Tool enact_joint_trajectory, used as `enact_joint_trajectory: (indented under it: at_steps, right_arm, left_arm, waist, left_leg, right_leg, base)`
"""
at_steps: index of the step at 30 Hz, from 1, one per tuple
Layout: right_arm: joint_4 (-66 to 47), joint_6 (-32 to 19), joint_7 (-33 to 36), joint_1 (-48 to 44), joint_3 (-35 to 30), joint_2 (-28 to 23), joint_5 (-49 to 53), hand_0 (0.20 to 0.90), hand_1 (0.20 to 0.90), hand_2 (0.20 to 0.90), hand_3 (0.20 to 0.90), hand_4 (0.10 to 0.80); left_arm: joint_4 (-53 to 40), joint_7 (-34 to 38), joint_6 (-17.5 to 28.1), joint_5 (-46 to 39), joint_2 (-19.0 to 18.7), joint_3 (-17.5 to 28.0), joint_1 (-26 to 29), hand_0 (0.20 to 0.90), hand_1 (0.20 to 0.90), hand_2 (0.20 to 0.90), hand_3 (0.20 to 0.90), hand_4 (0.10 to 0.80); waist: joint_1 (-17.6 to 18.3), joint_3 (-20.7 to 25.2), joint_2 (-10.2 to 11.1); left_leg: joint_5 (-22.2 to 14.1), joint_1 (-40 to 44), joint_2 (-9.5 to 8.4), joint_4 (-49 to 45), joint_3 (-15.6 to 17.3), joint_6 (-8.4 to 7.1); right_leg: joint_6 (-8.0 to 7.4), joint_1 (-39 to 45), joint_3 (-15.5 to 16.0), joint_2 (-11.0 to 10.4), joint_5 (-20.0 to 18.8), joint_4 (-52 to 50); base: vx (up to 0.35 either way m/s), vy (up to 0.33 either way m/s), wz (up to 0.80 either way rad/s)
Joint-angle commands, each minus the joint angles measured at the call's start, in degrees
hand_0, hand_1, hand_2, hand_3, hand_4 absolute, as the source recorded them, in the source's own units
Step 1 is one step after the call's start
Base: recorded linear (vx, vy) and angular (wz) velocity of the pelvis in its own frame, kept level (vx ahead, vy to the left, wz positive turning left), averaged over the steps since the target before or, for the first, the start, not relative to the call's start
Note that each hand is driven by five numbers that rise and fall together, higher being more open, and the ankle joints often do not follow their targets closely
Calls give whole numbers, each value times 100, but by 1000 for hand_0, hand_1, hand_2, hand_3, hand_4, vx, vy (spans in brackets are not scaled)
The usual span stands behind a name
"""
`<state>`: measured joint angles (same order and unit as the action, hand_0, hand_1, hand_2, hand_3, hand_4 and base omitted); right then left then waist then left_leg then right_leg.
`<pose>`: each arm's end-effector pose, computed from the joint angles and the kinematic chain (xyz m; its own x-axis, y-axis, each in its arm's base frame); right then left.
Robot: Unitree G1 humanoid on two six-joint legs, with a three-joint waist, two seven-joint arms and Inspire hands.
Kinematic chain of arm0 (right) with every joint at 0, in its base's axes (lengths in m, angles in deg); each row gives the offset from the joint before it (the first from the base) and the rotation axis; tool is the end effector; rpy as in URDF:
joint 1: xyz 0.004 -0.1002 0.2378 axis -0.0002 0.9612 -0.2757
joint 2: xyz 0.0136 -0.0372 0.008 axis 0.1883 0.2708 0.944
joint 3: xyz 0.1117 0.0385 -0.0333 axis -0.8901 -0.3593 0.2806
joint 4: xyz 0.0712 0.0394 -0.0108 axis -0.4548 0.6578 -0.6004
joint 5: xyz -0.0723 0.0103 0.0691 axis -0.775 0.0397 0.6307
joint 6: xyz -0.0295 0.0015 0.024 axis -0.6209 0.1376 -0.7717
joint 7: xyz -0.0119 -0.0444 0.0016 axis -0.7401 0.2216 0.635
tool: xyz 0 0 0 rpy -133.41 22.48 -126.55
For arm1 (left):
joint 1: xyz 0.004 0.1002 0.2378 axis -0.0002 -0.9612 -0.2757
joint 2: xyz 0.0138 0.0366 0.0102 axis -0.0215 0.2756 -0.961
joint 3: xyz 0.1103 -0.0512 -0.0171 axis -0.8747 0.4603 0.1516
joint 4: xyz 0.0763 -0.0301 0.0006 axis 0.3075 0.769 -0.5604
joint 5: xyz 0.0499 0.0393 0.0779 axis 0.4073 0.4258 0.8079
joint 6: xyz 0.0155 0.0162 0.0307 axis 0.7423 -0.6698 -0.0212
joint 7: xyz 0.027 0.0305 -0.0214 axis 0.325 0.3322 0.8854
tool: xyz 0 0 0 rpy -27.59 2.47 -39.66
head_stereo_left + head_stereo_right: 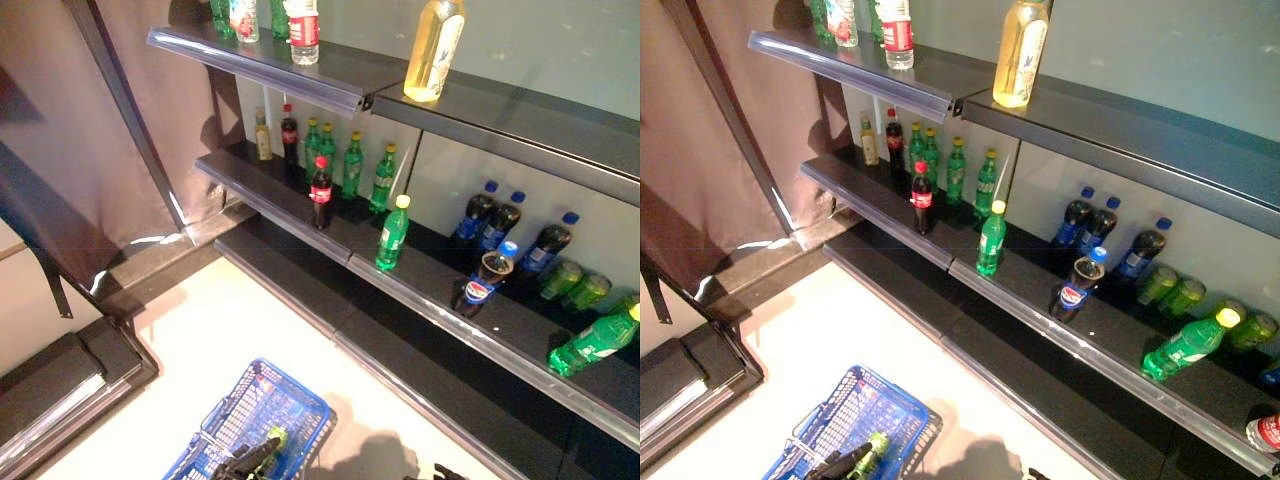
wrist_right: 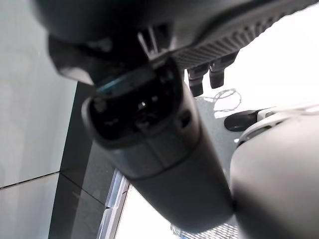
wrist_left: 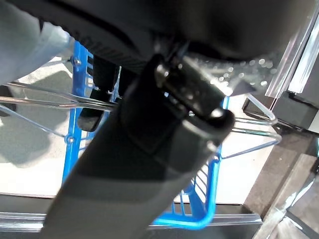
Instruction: Pick up the drink and place into the basket.
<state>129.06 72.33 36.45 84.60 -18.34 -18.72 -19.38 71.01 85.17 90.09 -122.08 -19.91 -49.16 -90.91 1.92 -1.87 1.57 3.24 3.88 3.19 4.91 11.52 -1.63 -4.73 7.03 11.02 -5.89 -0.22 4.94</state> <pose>0.0388 -0.2025 -0.1430 0.3484 -0.1862 -0.9187 0.0974 0.9820 -0.1621 0.0532 0.1990 -0.1432 0.3742 0.1910 -0.9075 -0.6968 0.7036 -0.1393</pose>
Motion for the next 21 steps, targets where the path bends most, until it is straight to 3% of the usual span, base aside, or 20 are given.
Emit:
enact_joint_trajectory:
  at_steps: [1, 21]
  right_arm:
    - [257, -78, -28, -24, 99, 26, -145, 900, 900, 900, 900, 800]
    - [556, -191, -112, -52, 26, 29, -162, 900, 900, 900, 900, 800]
  left_arm:
    - [100, -138, 296, 174, -189, 16, 91, 300, 300, 300, 200, 100]
    - [175, -186, 314, 31, -174, 62, 100, 300, 300, 300, 200, 100]
  waist:
    - [-139, -128, 10]
    - [-136, -101, -30]
  left_leg:
    - [-261, 141, -74, 9, -175, 42]
    - [-287, 164, -24, 9, -207, 20]
  right_leg:
    - [-86, -254, 88, -160, -477, 6]
    - [-79, -175, 149, -151, -412, 6]
  base:
    - [0, 0, 0]
    - [20, -2, 3]
